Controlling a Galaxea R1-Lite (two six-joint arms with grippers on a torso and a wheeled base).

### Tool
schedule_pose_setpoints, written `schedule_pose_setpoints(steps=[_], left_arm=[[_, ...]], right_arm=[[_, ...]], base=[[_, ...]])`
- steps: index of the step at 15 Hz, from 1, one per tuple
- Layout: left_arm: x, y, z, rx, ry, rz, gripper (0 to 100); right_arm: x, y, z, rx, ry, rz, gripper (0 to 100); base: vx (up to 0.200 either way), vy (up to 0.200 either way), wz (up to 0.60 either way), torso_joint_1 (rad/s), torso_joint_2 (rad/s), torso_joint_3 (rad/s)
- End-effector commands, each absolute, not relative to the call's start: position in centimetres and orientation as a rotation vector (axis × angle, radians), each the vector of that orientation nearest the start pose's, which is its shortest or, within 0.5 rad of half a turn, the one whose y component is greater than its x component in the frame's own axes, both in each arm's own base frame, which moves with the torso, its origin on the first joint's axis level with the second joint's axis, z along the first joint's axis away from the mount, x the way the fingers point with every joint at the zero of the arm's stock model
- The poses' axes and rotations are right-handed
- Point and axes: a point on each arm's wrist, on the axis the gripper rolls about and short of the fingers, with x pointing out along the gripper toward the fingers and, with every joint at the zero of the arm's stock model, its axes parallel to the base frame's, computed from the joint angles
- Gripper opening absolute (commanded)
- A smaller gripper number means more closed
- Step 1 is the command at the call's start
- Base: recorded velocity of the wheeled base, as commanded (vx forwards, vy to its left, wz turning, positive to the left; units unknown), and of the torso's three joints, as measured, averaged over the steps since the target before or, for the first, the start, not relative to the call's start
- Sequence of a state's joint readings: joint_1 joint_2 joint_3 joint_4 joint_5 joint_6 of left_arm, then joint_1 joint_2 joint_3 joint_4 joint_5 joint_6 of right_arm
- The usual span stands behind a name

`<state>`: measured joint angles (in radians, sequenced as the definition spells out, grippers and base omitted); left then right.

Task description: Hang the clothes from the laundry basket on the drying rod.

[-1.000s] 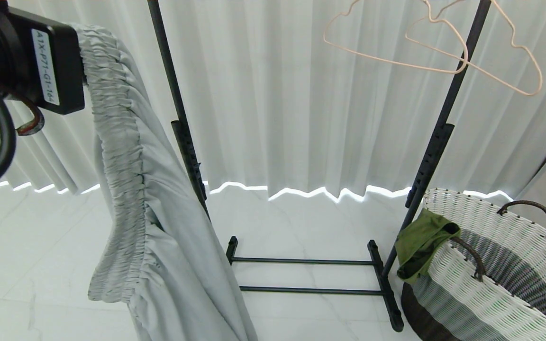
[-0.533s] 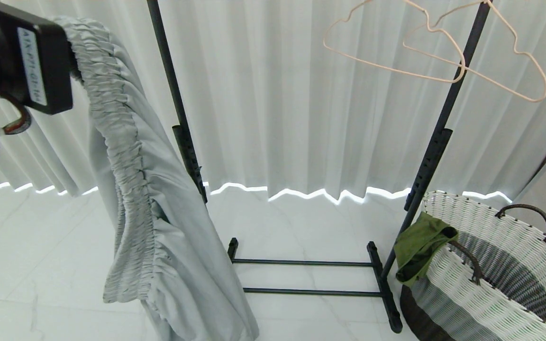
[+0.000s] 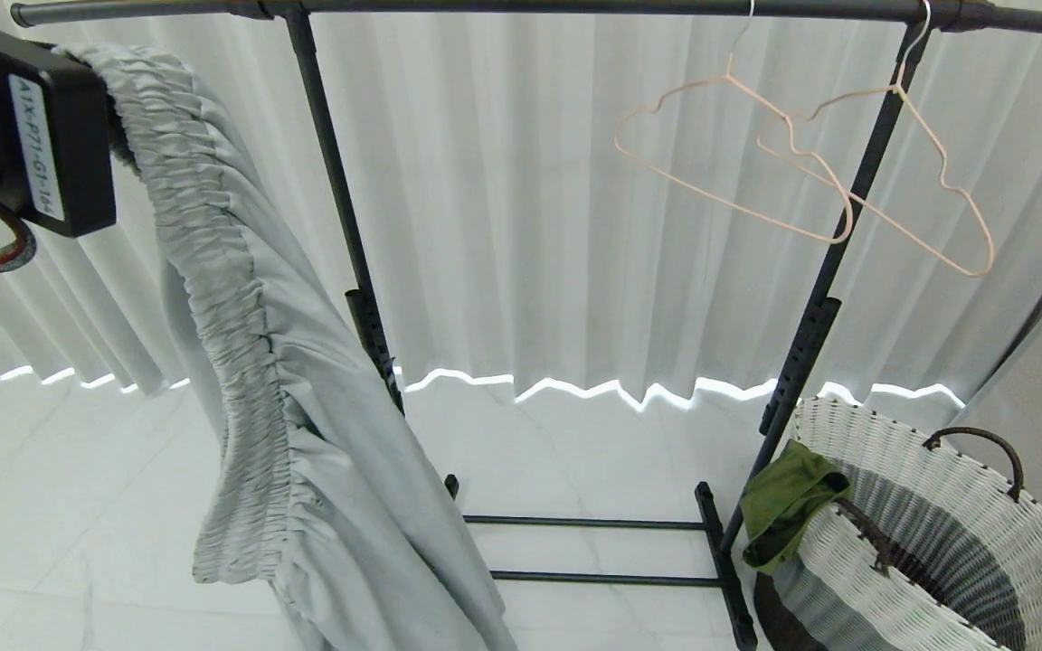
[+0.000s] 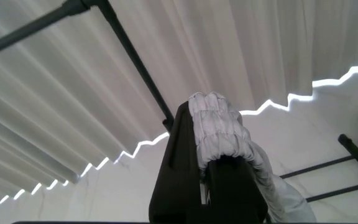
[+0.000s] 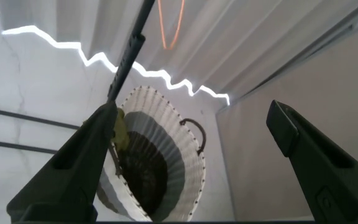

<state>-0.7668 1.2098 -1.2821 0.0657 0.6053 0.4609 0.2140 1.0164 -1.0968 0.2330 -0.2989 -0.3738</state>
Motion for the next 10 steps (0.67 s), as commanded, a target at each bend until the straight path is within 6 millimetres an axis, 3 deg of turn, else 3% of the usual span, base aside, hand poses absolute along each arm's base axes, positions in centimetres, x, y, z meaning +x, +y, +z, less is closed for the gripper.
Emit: schedule_pose_setpoints(steps=[1, 10], left_arm=[[12.49, -10.25, 36.90, 0.463, -0.042, -0.157, 0], [12.59, -10.31, 36.67, 0.495, -0.036, -0.154, 0]], right_arm=[[11.09, 1.74, 32.72, -0.414, 0.170, -0.054, 100], [11.29, 1.81, 31.86, -0.426, 0.192, -0.029, 100]], base=[[0.000, 0.000, 0.00, 0.154, -0.47, -0.320], [0.000, 0.000, 0.00, 0.185, -0.49, -0.299]])
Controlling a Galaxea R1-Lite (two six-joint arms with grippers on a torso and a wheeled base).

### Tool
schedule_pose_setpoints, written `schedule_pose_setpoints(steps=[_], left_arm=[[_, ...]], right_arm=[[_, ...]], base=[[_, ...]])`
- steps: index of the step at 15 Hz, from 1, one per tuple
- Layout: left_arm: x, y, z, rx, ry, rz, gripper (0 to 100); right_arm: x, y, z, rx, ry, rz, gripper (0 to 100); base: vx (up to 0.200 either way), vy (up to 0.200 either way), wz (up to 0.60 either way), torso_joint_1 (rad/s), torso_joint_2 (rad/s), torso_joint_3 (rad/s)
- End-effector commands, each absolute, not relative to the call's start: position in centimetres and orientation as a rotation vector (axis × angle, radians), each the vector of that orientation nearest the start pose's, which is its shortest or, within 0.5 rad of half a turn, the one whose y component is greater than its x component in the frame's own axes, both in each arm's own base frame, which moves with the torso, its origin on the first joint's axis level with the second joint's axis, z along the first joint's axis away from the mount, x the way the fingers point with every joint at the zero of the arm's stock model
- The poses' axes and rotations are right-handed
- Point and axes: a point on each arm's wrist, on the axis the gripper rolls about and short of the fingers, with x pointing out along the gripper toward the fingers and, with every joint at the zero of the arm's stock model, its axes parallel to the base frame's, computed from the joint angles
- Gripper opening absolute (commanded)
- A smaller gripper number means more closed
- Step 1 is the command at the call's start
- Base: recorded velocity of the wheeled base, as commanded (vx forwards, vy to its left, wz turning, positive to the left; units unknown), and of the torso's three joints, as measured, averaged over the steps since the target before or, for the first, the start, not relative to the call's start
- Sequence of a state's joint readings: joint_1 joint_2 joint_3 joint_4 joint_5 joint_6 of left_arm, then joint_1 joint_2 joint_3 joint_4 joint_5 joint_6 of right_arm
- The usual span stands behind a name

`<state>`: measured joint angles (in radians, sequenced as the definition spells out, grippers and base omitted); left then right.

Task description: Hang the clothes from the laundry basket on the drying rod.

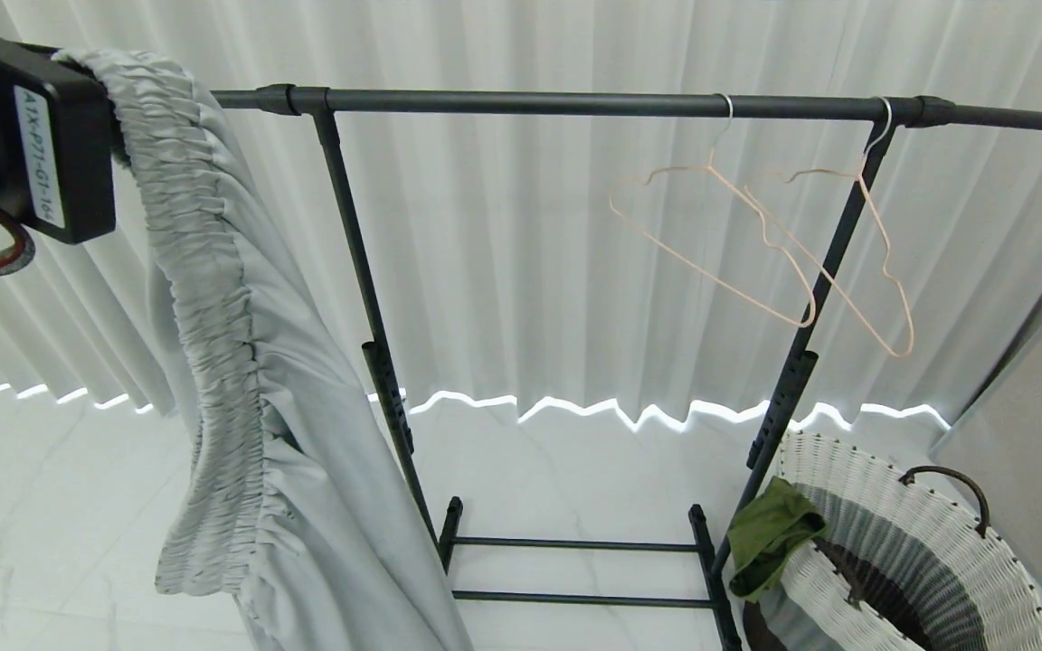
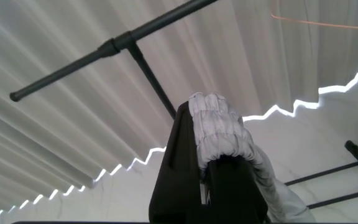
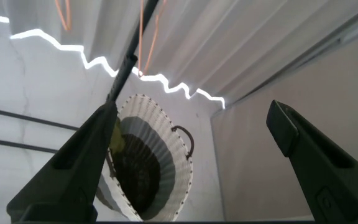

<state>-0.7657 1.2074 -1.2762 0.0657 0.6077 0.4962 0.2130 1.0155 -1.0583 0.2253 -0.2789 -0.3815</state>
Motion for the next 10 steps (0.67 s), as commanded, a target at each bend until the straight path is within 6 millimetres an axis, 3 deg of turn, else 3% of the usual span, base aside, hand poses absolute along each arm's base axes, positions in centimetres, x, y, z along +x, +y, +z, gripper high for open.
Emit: schedule_pose_setpoints(steps=[1, 5, 10], left_arm=[[12.62, -10.33, 36.41, 0.521, -0.031, -0.154, 0], [12.32, -10.05, 35.88, 0.565, -0.024, -0.156, 0], [12.33, -10.06, 35.84, 0.566, -0.023, -0.158, 0]], right_arm=[[11.38, 1.84, 31.46, -0.429, 0.205, -0.023, 100], [10.97, 1.73, 30.94, -0.440, 0.214, -0.024, 100], [11.00, 1.75, 30.60, -0.443, 0.225, -0.021, 100]], base=[[0.000, 0.000, 0.00, 0.207, -0.51, -0.290], [0.000, 0.000, 0.00, 0.152, -0.37, -0.212], [0.000, -0.200, 0.00, 0.019, -0.04, -0.021]])
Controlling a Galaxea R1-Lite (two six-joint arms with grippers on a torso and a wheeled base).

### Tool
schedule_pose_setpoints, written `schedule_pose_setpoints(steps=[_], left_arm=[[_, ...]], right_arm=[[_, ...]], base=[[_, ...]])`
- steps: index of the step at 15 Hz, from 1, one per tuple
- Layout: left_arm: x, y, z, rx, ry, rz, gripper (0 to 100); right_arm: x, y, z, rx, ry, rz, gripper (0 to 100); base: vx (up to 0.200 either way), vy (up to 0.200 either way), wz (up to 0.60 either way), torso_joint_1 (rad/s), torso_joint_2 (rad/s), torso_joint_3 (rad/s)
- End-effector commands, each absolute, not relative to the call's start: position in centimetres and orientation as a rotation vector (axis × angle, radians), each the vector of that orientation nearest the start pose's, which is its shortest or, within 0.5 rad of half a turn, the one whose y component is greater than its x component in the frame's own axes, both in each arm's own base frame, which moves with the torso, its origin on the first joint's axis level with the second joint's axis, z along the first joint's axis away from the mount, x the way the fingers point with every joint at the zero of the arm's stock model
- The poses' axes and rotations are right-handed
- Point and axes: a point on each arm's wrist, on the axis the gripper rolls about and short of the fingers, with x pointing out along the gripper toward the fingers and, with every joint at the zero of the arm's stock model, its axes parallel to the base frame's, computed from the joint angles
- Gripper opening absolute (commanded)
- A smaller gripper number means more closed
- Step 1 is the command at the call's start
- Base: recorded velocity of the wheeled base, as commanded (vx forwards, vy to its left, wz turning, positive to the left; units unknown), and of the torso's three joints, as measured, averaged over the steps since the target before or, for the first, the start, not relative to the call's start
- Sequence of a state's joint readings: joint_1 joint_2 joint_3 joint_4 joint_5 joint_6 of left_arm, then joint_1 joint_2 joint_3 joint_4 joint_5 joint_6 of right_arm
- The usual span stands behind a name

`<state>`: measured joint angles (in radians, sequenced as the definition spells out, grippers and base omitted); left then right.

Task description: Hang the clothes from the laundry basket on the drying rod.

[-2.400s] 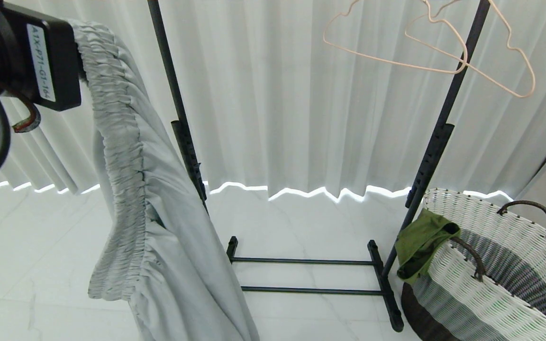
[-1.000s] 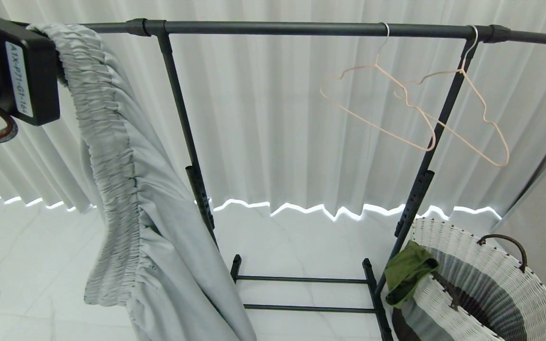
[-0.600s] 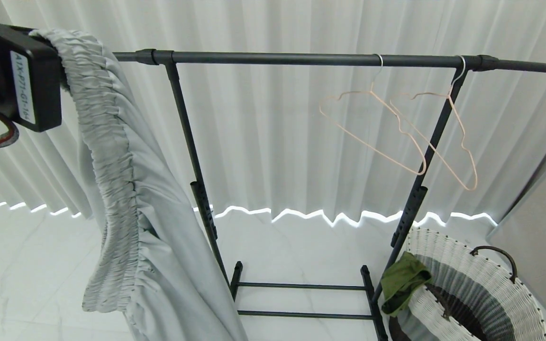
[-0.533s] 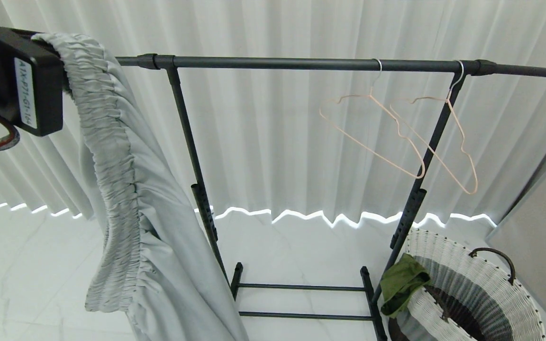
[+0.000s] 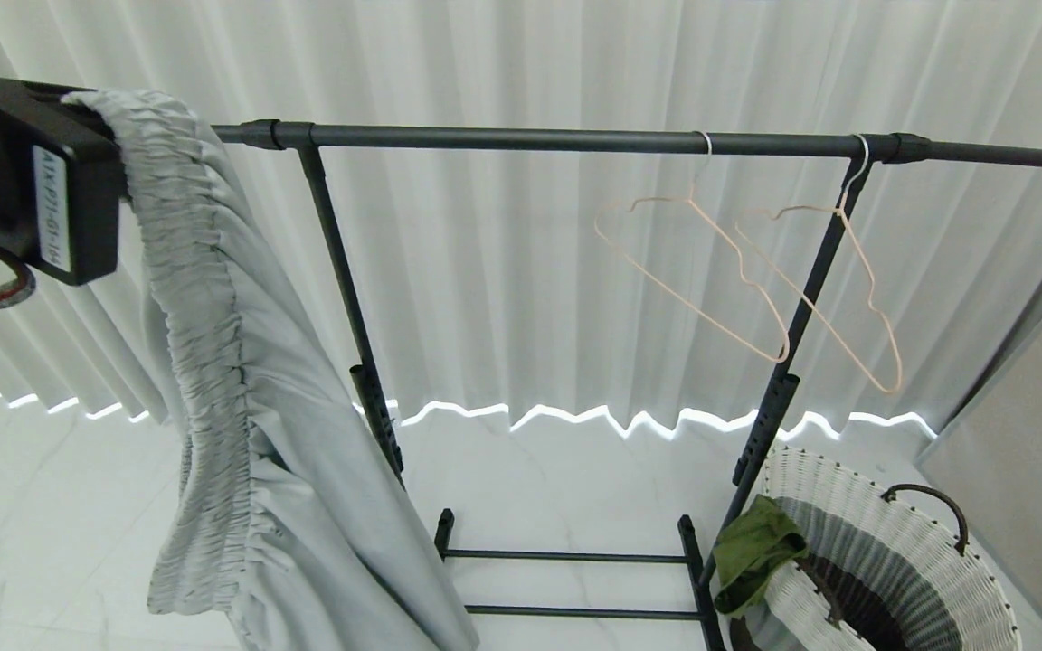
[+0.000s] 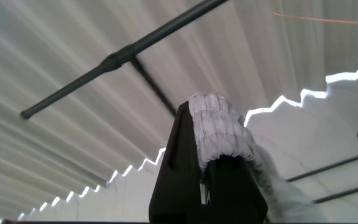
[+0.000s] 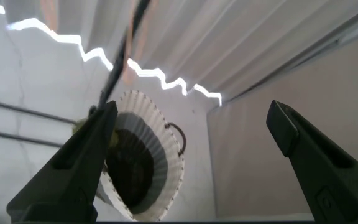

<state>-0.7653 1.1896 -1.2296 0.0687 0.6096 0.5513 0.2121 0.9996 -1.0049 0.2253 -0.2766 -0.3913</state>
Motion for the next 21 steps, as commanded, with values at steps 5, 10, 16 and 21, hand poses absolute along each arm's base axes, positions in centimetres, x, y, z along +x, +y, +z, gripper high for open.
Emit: schedule_pose_setpoints(steps=[5, 10, 16, 21], left_arm=[[12.3, -10.0, 35.9, 0.565, -0.025, -0.158, 0], [12.2, -9.9, 35.9, 0.562, -0.027, -0.157, 0], [12.2, -9.9, 35.8, 0.564, -0.024, -0.158, 0], [12.2, -10.0, 35.7, 0.564, -0.022, -0.159, 0]], right_arm=[[11.1, 1.8, 30.5, -0.444, 0.230, -0.017, 100], [11.2, 1.8, 30.2, -0.444, 0.238, -0.005, 100], [11.5, 2.1, 30.0, -0.433, 0.234, 0.083, 100], [12.1, 2.4, 29.6, -0.415, 0.251, 0.139, 100]], base=[[0.000, -0.160, 0.00, 0.004, 0.00, -0.001], [0.000, 0.000, 0.00, 0.000, 0.00, 0.000], [0.100, 0.000, 0.00, 0.000, 0.00, 0.004], [0.200, 0.000, 0.00, 0.007, 0.00, 0.004]])
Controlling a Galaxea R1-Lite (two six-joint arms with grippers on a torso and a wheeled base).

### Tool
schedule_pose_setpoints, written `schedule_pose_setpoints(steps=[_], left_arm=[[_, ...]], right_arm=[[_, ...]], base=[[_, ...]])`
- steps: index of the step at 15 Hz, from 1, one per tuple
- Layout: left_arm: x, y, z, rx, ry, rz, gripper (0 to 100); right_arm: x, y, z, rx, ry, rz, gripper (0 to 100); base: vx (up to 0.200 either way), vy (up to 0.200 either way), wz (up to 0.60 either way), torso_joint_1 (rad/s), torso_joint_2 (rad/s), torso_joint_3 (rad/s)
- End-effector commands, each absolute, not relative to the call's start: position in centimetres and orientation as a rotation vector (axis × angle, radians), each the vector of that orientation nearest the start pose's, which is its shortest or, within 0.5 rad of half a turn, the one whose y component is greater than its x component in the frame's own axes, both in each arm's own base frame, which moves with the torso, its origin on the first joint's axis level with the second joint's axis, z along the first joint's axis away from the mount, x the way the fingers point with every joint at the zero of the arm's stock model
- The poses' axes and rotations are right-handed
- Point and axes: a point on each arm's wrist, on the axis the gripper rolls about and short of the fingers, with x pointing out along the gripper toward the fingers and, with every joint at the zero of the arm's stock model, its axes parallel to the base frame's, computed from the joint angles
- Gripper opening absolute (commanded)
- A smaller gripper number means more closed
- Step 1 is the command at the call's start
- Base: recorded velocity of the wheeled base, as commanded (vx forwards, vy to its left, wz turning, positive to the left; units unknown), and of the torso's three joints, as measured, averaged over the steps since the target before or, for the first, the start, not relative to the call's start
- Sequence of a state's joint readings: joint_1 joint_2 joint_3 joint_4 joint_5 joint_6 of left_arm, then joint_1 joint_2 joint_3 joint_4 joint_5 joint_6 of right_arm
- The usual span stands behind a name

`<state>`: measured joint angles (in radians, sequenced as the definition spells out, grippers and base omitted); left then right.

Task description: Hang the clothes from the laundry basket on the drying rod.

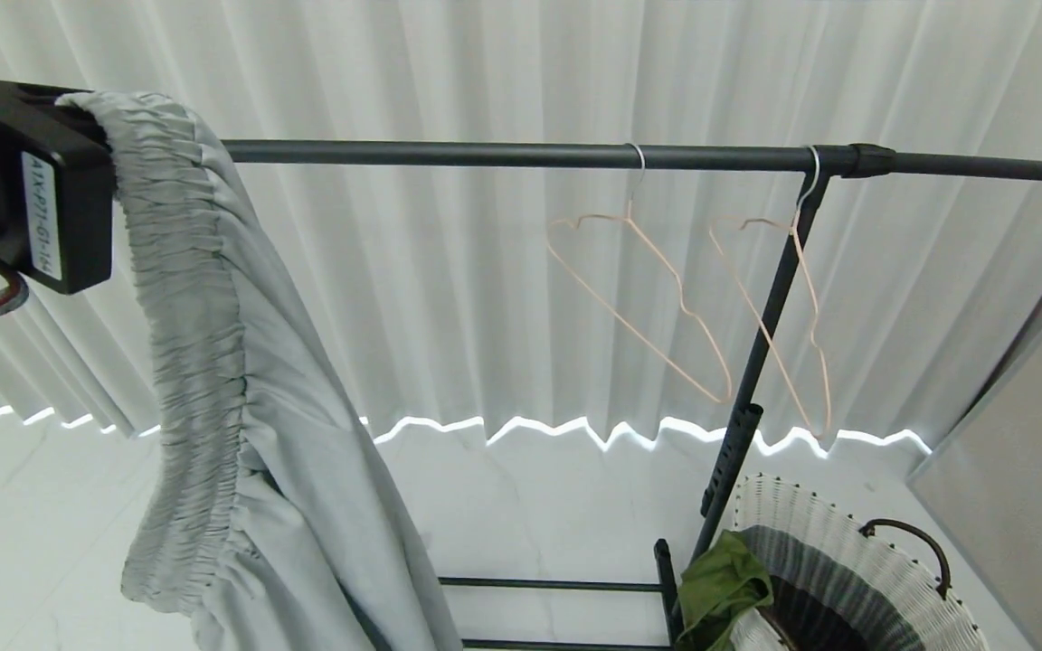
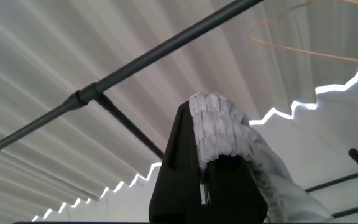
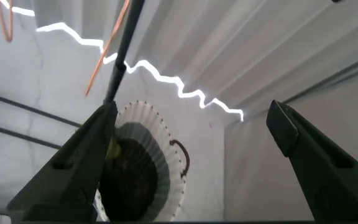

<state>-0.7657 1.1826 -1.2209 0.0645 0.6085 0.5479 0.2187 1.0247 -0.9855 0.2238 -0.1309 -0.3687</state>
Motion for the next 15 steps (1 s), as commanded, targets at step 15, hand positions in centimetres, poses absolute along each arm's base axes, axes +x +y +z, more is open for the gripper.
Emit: schedule_pose_setpoints(steps=[15], left_arm=[[12.7, -10.2, 34.4, 0.570, -0.002, -0.162, 0]], right_arm=[[21.6, 9.4, 23.5, -0.119, 0.516, 0.206, 100]], base=[[0.053, 0.000, 0.00, 0.001, 0.00, 0.001]])
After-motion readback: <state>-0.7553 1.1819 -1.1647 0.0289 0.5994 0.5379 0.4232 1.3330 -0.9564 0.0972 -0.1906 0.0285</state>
